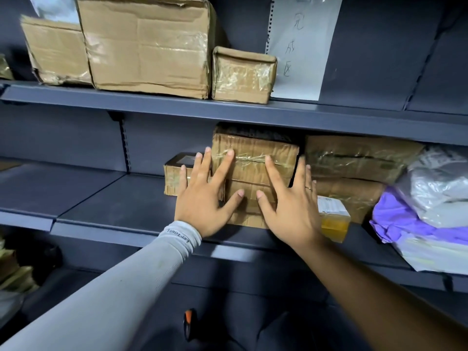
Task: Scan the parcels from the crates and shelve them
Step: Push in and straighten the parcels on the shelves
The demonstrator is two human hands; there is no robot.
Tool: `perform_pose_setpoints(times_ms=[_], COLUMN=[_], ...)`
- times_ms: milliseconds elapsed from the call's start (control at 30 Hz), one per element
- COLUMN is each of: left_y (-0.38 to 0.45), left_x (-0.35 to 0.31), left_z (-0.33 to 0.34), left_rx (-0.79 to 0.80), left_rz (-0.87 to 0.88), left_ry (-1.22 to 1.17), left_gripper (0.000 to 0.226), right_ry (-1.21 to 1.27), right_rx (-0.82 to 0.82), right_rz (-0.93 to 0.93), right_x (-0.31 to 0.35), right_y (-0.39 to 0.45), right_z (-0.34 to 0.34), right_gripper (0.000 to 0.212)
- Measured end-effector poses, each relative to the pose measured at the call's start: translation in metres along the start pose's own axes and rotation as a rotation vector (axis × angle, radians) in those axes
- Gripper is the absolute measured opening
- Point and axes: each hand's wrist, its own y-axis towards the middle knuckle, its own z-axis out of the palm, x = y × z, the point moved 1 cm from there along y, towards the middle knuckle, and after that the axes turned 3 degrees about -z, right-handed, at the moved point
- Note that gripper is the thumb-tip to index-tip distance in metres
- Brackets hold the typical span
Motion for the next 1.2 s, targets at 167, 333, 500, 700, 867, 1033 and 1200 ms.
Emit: perform_pose_setpoints(times_ms=[167, 333, 500, 700, 867, 1033, 1200], left_y=[-0.002, -0.021, -0.044, -0.072, -0.085, -0.098, -0.127], left_x=[0.003, 0.01, 0.02, 0.057, 0.079, 0.091, 0.103], left_z=[-0.005, -0.018, -0.038, -0.06, -0.087, -0.123, -0.166], left_rx=[0.022, -0.026, -0.134, -0.206, -0.273, -0.367, -0.44], left_rz=[-0.004, -0.02, -0.066, -0.141, -0.205, -0.234, -0.268], left_ry=[-0.004, 0.04, 0.064, 0.055, 0.011, -0.018, -0.017], left_gripper=[0.083, 0.084, 0.073, 0.059, 0.055, 0.059, 0.064], right_ry=[0.055, -0.067, -0.127, -0.07, 0.065, 0.194, 0.322], right_rx=[-0.009, -0.111, -0.219, -0.273, -0.25, -0.282, -0.272], right_rz=[-0.046, -0.096, -0.145, -0.273, -0.334, -0.438, -0.494], right_x=[0.006, 0.016, 0.034, 0.073, 0.108, 0.139, 0.18], right_y=[0.0, -0.008, -0.015, -0.023, -0.026, -0.024, -0.039], right_z=[-0.006, -0.01, -0.009, -0.004, 0.0, -0.006, -0.012], right_gripper=[0.074, 0.069, 0.065, 0.057, 0.051, 0.051, 0.063])
